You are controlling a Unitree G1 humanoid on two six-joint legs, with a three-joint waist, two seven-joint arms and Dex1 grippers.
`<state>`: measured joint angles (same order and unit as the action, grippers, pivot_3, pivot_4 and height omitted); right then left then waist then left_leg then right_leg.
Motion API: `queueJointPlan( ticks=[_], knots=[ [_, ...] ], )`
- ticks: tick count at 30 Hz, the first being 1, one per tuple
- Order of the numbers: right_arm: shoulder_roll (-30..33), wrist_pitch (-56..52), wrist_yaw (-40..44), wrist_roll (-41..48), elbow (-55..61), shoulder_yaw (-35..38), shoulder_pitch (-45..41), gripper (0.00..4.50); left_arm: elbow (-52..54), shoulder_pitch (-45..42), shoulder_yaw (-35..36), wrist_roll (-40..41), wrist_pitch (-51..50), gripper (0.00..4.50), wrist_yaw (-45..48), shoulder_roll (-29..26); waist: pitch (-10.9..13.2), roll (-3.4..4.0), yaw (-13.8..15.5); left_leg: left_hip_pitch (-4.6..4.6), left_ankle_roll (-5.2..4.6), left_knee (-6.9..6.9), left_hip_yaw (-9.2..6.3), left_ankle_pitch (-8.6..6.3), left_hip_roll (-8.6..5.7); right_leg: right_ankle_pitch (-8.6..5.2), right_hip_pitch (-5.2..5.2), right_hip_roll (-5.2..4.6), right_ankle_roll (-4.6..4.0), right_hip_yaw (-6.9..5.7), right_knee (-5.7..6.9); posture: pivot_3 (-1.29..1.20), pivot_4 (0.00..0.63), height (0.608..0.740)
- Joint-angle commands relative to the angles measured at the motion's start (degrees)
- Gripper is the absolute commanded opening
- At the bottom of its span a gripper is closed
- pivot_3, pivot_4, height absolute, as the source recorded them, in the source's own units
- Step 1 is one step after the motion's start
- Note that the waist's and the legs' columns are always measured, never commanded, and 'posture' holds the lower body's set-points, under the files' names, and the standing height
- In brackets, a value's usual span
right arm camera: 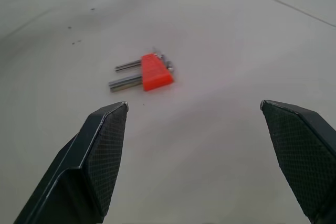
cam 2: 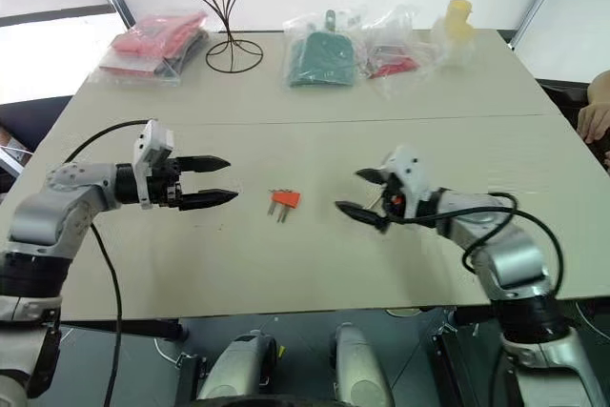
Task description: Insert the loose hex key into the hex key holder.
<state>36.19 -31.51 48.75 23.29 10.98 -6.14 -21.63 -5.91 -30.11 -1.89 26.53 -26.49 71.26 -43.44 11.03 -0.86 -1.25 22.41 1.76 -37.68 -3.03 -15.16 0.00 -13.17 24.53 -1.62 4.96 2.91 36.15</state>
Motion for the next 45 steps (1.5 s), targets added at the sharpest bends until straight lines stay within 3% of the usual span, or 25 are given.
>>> queueJointPlan(
  ticks=[1, 6, 13, 25, 28, 32, 33, 39, 45],
  knots=[
    [-4.2, 4.8, 2.4, -4.0, -3.6, -6.7, -4.4, 4.22, -1.3, -2.7, -1.6, -1.2, 1.8, 3.97, 3.6, -0.3, 0.0, -0.01, 0.0, 0.01, 0.00, 0.01, 0.00, 0.00, 0.00, 0.02, 0.01, 0.00, 0.04, 0.00, 0.00, 0.00, 0.150, 0.740],
    [-10.3, 10.3, 5.7, -7.1, -15.4, -10.1, -9.8, 4.22, 2.6, -1.4, -1.1, 0.0, -0.5, 3.97, 4.0, -0.4, 0.0, -0.01, 0.2, 0.03, 0.00, 0.00, -0.02, 0.00, 0.00, 0.03, 0.03, -0.02, 0.05, -0.01, 0.03, 0.00, 0.150, 0.740],
    [-13.7, 17.8, 9.0, -11.1, -29.1, -10.5, -14.8, 4.22, 6.8, 1.9, 0.2, 0.5, -1.9, 3.97, 2.0, -0.1, 0.0, -0.01, 0.1, 0.03, 0.00, -0.02, -0.04, 0.00, -0.01, 0.04, 0.02, -0.05, 0.05, -0.02, 0.06, 0.00, 0.150, 0.740],
    [-16.9, 25.4, 9.5, -16.3, -38.6, -10.7, -17.0, 4.22, 9.5, 4.5, 1.5, 1.1, -2.4, 3.97, -1.3, 0.2, 0.0, -0.01, -0.1, -0.02, 0.00, -0.02, -0.06, 0.00, -0.01, 0.05, 0.03, -0.04, 0.05, -0.03, 0.14, 0.00, 0.150, 0.740],
    [-18.0, 27.6, 9.1, -18.1, -39.7, -11.4, -16.7, 3.39, 9.4, 4.6, 1.6, 1.0, -2.2, 4.03, -1.9, 0.5, 0.0, 0.00, -0.2, -0.05, 0.00, -0.02, -0.06, 0.00, -0.01, 0.05, 0.03, -0.03, 0.04, -0.03, 0.17, 0.00, 0.150, 0.740],
    [-18.8, 30.6, 8.2, -19.9, -41.2, -11.2, -16.5, 1.24, 9.1, 4.5, 1.7, 0.6, -1.8, 4.03, -2.6, 0.8, 0.0, -0.01, -0.5, -0.05, 0.01, -0.02, -0.06, 0.00, -0.01, 0.05, 0.03, -0.03, 0.04, -0.03, 0.18, 0.00, 0.150, 0.740],
    [-18.8, 30.8, 8.3, -20.1, -41.2, -11.2, -16.4, 0.96, 9.0, 4.5, 1.7, 0.5, -1.6, 4.03, -2.7, 0.8, 0.0, -0.01, -0.7, -0.05, 0.00, -0.02, -0.07, 0.00, -0.01, 0.05, 0.03, -0.03, 0.05, -0.03, 0.18, 0.00, 0.150, 0.740],
    [-17.3, 33.7, 7.1, -23.1, -39.1, -11.4, -15.9, 0.98, 7.5, 3.8, 1.8, 0.5, -1.1, 4.03, -2.9, 1.1, 0.0, -0.01, -1.1, -0.05, 0.01, -0.02, -0.08, 0.01, -0.01, 0.05, 0.02, -0.04, 0.05, -0.03, 0.20, 0.00, 0.150, 0.740],
    [-8.5, 47.8, 3.8, -32.8, -28.7, -11.7, -20.3, 0.98, 2.4, -1.6, 3.7, 3.8, -5.1, 4.03, -1.4, 1.2, 0.1, 0.03, -0.9, 0.00, 0.01, -0.11, -0.08, 0.00, -0.05, 0.05, 0.02, -0.07, 0.05, -0.03, 0.20, 0.00, 0.150, 0.740]
  ],
)
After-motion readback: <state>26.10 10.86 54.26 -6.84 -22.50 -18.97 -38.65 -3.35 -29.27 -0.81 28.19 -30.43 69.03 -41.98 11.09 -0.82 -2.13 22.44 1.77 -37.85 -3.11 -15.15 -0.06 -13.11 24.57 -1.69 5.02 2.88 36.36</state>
